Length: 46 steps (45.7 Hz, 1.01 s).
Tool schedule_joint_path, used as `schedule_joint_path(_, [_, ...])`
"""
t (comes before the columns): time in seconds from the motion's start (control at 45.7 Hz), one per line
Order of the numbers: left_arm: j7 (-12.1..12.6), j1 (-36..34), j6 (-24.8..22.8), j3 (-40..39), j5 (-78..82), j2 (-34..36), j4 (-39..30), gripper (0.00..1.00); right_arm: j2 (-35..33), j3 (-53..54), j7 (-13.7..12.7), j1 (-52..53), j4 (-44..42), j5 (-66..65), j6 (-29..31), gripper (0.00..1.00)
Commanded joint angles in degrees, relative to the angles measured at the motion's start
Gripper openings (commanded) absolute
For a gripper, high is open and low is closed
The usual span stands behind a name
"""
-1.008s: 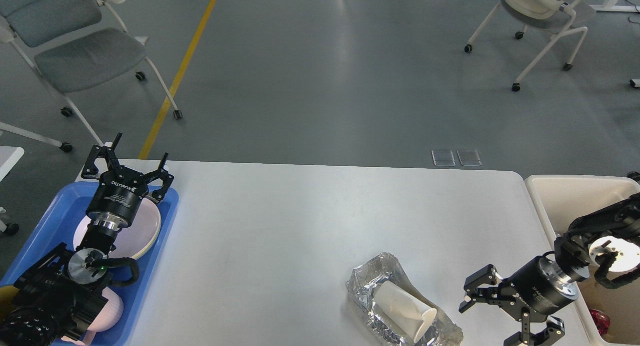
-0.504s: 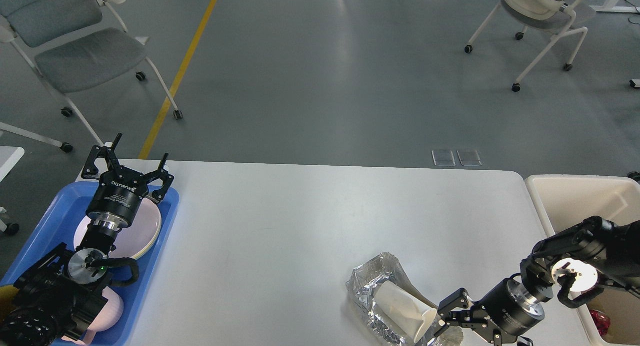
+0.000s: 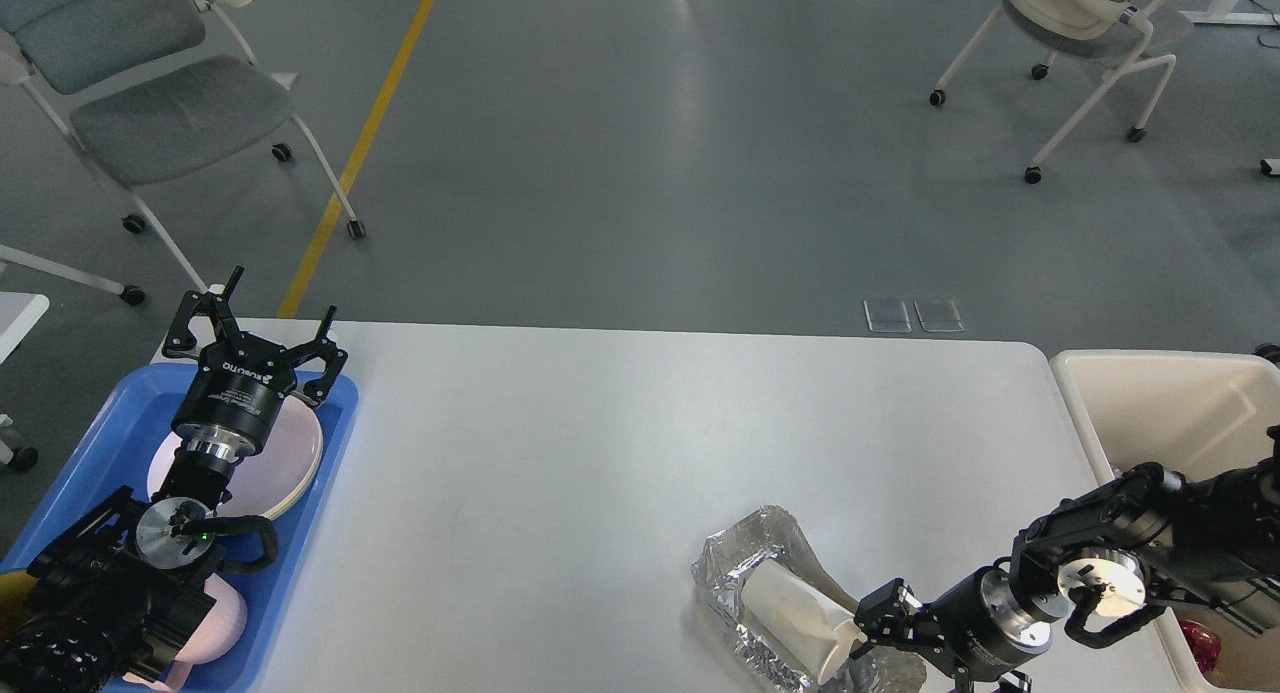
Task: Tidy desktop
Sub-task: 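Lower the right gripper to the foil-wrapped item and grasp its edge, then lift the foil-wrapped item with the right gripper and drop it into the bin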
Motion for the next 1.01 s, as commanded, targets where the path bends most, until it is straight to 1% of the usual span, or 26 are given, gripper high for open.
schedule_joint_path(0.0, [0.0,0.0,0.0,0.0,0.0,0.0,0.0,0.96,-1.4,0.8,0.0,2.0,0.9,1.5,-2.5,0.75])
schedule_joint_path(0.022, [0.0,0.0,0.0,0.0,0.0,0.0,0.0,0.96,-1.6,0.8,0.0,2.4,1.0,1.5,-2.5,0.67])
schedule_joint_path(0.044, [0.0,0.0,0.0,0.0,0.0,0.0,0.0,0.96,-1.8,0.7,0.0,2.8,1.1,1.5,-2.3,0.55])
schedule_joint_path(0.11, [0.0,0.0,0.0,0.0,0.0,0.0,0.0,0.96,-1.9,-0.2,0.0,3.7,2.0,1.5,-2.0,0.05])
schedule_joint_path(0.131, [0.0,0.0,0.0,0.0,0.0,0.0,0.0,0.96,-1.9,-0.3,0.0,3.9,2.2,1.5,-1.9,0.00])
schedule_joint_path(0.46, [0.0,0.0,0.0,0.0,0.0,0.0,0.0,0.96,-1.2,0.8,0.0,4.0,1.7,1.4,-3.2,0.00])
schedule_joint_path(0.613, [0.0,0.0,0.0,0.0,0.0,0.0,0.0,0.96,-1.2,0.8,0.0,3.8,1.9,1.4,-9.1,0.00])
schedule_joint_path(0.701, [0.0,0.0,0.0,0.0,0.0,0.0,0.0,0.96,-1.2,0.8,0.0,3.7,2.1,1.4,-10.8,0.00])
schedule_joint_path(0.854, [0.0,0.0,0.0,0.0,0.0,0.0,0.0,0.96,-1.4,0.9,0.0,4.5,2.3,1.5,-11.0,0.00])
schedule_joint_path(0.92, [0.0,0.0,0.0,0.0,0.0,0.0,0.0,0.96,-2.1,0.8,0.0,6.8,2.6,1.5,-10.6,0.00])
schedule_joint_path(0.986, [0.0,0.0,0.0,0.0,0.0,0.0,0.0,0.96,-4.6,0.9,0.0,9.3,3.3,1.5,-10.0,0.00])
